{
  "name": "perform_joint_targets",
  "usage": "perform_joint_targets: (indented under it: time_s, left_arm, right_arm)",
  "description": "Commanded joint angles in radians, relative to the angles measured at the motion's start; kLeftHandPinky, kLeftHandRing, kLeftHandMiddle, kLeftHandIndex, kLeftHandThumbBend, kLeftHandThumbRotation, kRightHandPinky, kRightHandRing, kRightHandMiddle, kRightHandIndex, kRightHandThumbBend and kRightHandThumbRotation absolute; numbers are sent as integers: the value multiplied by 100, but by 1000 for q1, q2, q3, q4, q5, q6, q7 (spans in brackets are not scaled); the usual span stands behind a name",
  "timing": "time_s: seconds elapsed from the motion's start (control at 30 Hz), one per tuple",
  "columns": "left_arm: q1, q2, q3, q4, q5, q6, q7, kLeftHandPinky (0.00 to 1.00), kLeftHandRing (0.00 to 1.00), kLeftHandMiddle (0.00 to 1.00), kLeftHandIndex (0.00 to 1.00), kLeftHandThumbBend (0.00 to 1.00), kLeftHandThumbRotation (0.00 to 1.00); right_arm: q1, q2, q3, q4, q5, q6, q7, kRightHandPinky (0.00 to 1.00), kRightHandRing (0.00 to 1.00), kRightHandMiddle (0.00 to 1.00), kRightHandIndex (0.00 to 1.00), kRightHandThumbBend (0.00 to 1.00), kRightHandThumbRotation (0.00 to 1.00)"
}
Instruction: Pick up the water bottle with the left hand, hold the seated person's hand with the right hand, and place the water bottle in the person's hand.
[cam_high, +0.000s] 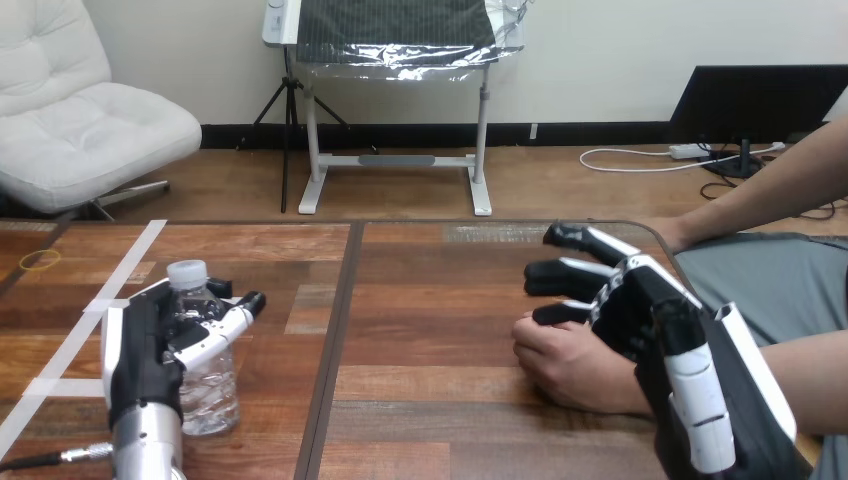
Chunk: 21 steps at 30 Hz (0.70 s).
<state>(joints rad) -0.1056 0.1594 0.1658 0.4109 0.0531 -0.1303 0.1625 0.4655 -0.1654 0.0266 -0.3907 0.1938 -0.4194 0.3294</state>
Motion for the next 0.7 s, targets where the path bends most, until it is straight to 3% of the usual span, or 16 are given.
perform_joint_targets:
  time_s: [0.0,0.47,0.67]
  left_arm:
    - [-28,-8,-23,-134,22,-52,9,33,35,40,42,60,0]
    - [36,-51,-41,-270,25,-82,3,30,33,38,41,60,0]
    - [61,-65,-50,-318,18,-124,-3,29,32,38,40,60,0]
  right_arm:
    - [-75,0,-21,-4,-2,-5,-15,66,73,73,81,59,100]
    - [-147,5,-60,57,-50,-21,-57,61,68,71,76,59,94]
    - [-206,-33,-101,102,-101,-49,-63,60,67,71,76,58,93]
